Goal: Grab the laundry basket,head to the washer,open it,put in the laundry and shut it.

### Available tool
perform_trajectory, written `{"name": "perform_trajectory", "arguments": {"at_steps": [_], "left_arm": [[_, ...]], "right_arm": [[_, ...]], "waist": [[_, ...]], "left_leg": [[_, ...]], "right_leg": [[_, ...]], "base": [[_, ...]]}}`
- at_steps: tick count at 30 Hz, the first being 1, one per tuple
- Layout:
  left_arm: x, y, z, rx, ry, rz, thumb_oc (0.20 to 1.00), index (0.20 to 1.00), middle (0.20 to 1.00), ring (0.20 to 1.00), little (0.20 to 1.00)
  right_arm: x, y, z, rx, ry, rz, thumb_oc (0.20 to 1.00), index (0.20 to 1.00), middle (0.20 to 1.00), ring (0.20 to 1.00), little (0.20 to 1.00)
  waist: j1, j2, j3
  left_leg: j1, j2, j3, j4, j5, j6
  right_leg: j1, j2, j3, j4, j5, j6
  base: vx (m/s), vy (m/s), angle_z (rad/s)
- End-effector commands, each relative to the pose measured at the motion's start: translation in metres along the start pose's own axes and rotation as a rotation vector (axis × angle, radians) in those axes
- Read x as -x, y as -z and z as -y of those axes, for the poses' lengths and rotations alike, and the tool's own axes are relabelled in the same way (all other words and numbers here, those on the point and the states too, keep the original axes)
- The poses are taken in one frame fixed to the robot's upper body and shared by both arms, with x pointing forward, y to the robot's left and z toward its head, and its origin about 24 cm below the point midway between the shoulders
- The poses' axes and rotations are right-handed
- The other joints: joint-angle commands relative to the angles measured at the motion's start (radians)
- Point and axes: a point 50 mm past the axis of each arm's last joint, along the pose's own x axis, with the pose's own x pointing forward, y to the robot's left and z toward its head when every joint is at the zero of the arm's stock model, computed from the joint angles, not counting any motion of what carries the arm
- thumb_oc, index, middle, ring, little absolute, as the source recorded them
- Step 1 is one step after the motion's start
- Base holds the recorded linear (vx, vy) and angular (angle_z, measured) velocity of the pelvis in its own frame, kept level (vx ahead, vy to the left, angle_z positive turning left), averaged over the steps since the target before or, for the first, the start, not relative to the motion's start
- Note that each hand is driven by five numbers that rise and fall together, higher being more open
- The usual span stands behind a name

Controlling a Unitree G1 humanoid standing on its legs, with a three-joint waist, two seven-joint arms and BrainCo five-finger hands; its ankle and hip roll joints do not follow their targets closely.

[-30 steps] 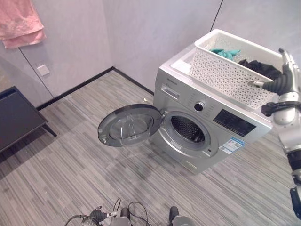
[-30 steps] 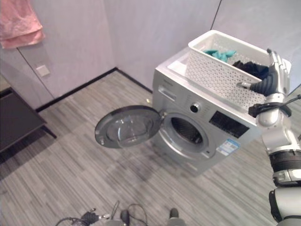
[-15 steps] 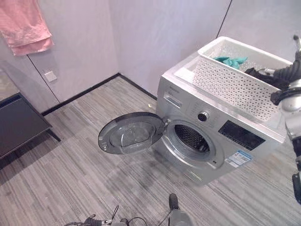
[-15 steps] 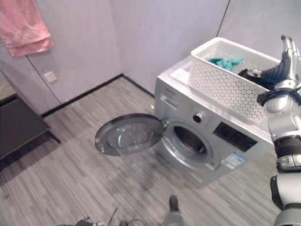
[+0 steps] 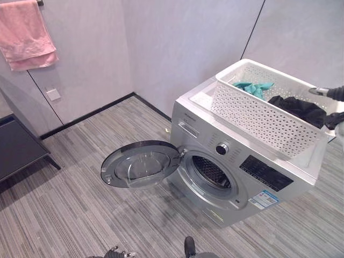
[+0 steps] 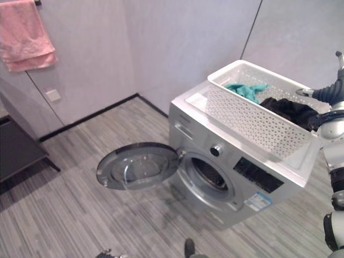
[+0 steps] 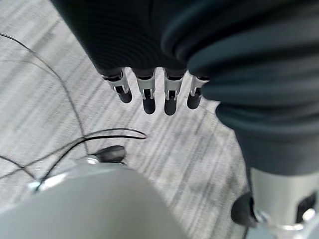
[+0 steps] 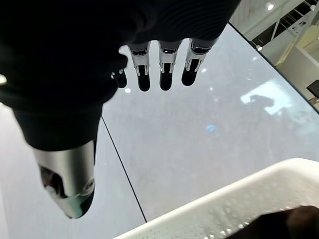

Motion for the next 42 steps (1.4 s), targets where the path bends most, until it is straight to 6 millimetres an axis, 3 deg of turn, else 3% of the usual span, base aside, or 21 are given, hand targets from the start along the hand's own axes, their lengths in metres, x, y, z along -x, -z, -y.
{"name": "perform_trajectory", "arguments": {"at_steps": [1,4,6,8,9,10,12,14,15,17,18,19,21,25,29,30,33,42], "left_arm": [[0.0,0.006,-0.022,-0.063,-0.049,-0.041,1.0,1.0,1.0,1.0,1.0],[0.0,0.007,-0.026,-0.055,-0.059,-0.046,1.0,1.0,1.0,1.0,1.0],[0.0,0.007,-0.033,-0.036,-0.078,-0.052,1.0,1.0,1.0,1.0,1.0],[0.0,0.005,-0.036,-0.024,-0.086,-0.045,1.0,1.0,1.0,1.0,1.0],[-0.001,-0.004,-0.039,-0.035,-0.091,-0.014,1.0,1.0,1.0,1.0,1.0],[-0.001,-0.005,-0.039,-0.036,-0.093,-0.014,1.0,1.0,1.0,1.0,1.0],[-0.002,-0.014,-0.04,-0.056,-0.103,0.024,1.0,1.0,1.0,1.0,1.0],[-0.002,-0.021,-0.038,-0.069,-0.097,0.051,1.0,1.0,1.0,1.0,1.0],[-0.003,-0.028,-0.031,-0.08,-0.067,0.083,1.0,1.0,1.0,1.0,1.0],[-0.003,-0.027,-0.031,-0.08,-0.066,0.083,1.0,1.0,1.0,1.0,1.0],[-0.003,-0.03,-0.023,-0.129,-0.036,0.105,1.0,1.0,1.0,1.0,1.0],[-0.002,-0.025,-0.018,-0.133,-0.017,0.093,1.0,1.0,1.0,1.0,1.0],[-0.002,-0.018,-0.018,-0.109,-0.023,0.069,1.0,1.0,1.0,1.0,1.0],[0.0,0.0,-0.023,-0.091,-0.035,0.005,1.0,1.0,1.0,1.0,1.0],[0.001,0.011,-0.028,-0.057,-0.051,-0.033,1.0,1.0,1.0,1.0,1.0],[0.001,0.011,-0.031,-0.035,-0.063,-0.034,1.0,1.0,1.0,1.0,1.0],[0.002,0.01,-0.04,0.02,-0.101,-0.026,1.0,1.0,1.0,1.0,1.0],[-0.001,-0.016,-0.022,0.052,-0.052,0.078,1.0,1.0,1.0,1.0,1.0]], "right_arm": [[-0.006,-0.006,0.021,-0.039,0.092,0.035,1.0,1.0,1.0,1.0,1.0],[-0.005,-0.004,0.024,-0.035,0.095,0.037,1.0,1.0,1.0,1.0,1.0],[-0.003,-0.003,0.029,-0.027,0.097,0.053,1.0,1.0,1.0,1.0,1.0],[-0.001,-0.003,0.03,-0.04,0.101,0.062,1.0,1.0,1.0,1.0,1.0],[0.0,-0.008,0.032,-0.063,0.109,0.087,1.0,1.0,1.0,1.0,1.0],[0.001,-0.007,0.033,-0.063,0.111,0.086,1.0,1.0,1.0,1.0,1.0],[0.002,-0.01,0.03,-0.082,0.107,0.098,1.0,1.0,1.0,1.0,1.0],[0.0,-0.01,0.035,-0.074,0.114,0.098,1.0,1.0,1.0,1.0,1.0],[-0.001,-0.015,0.042,-0.053,0.105,0.119,1.0,1.0,1.0,1.0,1.0],[-0.001,-0.014,0.042,-0.052,0.105,0.119,1.0,1.0,1.0,1.0,1.0],[-0.007,-0.009,0.05,-0.015,0.123,0.088,1.0,1.0,1.0,1.0,1.0],[-0.009,-0.005,0.047,0.0,0.115,0.06,1.0,1.0,1.0,1.0,1.0],[-0.021,-0.017,0.039,0.004,0.083,0.055,1.0,1.0,1.0,1.0,1.0],[-0.032,-0.038,0.027,-0.011,0.049,0.082,1.0,1.0,1.0,1.0,1.0],[-0.036,-0.054,0.015,0.015,0.0,0.118,1.0,1.0,1.0,1.0,1.0],[-0.039,-0.061,0.014,0.023,0.002,0.129,1.0,1.0,1.0,1.0,1.0],[-0.04,-0.078,0.009,0.029,-0.036,0.19,1.0,1.0,1.0,1.0,1.0],[-0.029,-0.075,-0.001,0.051,-0.091,0.232,1.0,1.0,1.0,1.0,1.0]], "waist": [[0.014,-0.078,-0.007],[0.011,-0.08,-0.006],[0.004,-0.088,0.0],[0.01,-0.101,0.013],[0.025,-0.13,0.046],[0.022,-0.129,0.048],[0.034,-0.147,0.074],[0.032,-0.149,0.086],[0.034,-0.148,0.09],[0.036,-0.151,0.089],[0.039,-0.121,0.08],[0.04,-0.111,0.074],[0.045,-0.1,0.057],[0.049,-0.081,0.051],[0.056,-0.077,0.054],[0.059,-0.076,0.064],[0.066,-0.083,0.05],[0.05,-0.098,0.007]], "left_leg": [[-0.029,0.016,-0.022,0.051,-0.036,0.025],[-0.033,0.034,-0.022,0.058,-0.034,0.016],[-0.052,0.072,-0.032,0.114,-0.009,0.0],[-0.099,0.096,-0.053,0.241,0.07,-0.002],[-0.202,0.086,-0.11,0.437,0.149,0.025],[-0.214,0.086,-0.118,0.454,0.144,0.026],[-0.28,0.054,-0.149,0.572,0.144,0.058],[-0.332,0.027,-0.155,0.585,0.113,0.067],[-0.357,-0.027,-0.137,0.479,0.014,0.071],[-0.35,-0.03,-0.132,0.469,0.018,0.072],[-0.353,-0.036,-0.084,0.272,0.034,0.05],[-0.322,-0.042,-0.077,0.23,0.039,0.05],[-0.285,-0.091,-0.066,0.226,-0.003,0.069],[-0.248,-0.118,-0.015,0.23,-0.04,0.098],[-0.213,-0.122,0.032,0.223,-0.06,0.11],[-0.203,-0.113,0.054,0.22,-0.061,0.109],[-0.18,-0.084,0.083,0.202,-0.054,0.093],[-0.11,-0.053,0.075,0.087,-0.004,0.061]], "right_leg": [[0.008,-0.061,0.004,0.081,-0.161,0.061],[-0.004,-0.045,0.002,0.106,-0.179,0.051],[-0.003,0.001,0.0,0.137,-0.213,0.024],[0.021,0.035,0.005,0.14,-0.225,-0.006],[0.05,0.049,0.009,0.132,-0.223,-0.036],[0.05,0.05,0.005,0.131,-0.222,-0.035],[0.067,0.049,0.009,0.13,-0.226,-0.047],[0.07,0.04,0.0,0.129,-0.225,-0.045],[0.077,0.026,0.007,0.118,-0.22,-0.031],[0.077,0.022,0.009,0.117,-0.221,-0.03],[0.079,0.007,0.006,0.123,-0.233,-0.003],[0.076,-0.001,0.008,0.131,-0.238,0.006],[0.061,-0.049,0.026,0.154,-0.22,0.034],[0.036,-0.083,0.054,0.213,-0.21,0.058],[0.009,-0.11,0.039,0.219,-0.179,0.074],[-0.014,-0.127,0.031,0.21,-0.135,0.086],[0.012,-0.144,-0.01,0.115,-0.121,0.087],[0.085,-0.117,-0.047,0.045,-0.136,0.079]], "base": [[0.04,-0.118,-0.01],[0.04,-0.129,0.05],[0.09,-0.245,0.16],[0.07,-0.277,0.14],[0.0,-0.231,0.15],[0.02,-0.222,0.17],[0.04,-0.072,0.08],[0.06,0.064,0.1],[0.11,0.122,0.05],[0.12,0.183,-0.09],[0.17,0.351,-0.24],[0.2,0.458,-0.36],[0.15,0.344,-0.67],[0.09,0.197,-0.57],[0.02,0.045,-0.37],[-0.03,-0.054,-0.28],[0.05,-0.112,-0.59],[0.06,-0.058,0.03]]}}
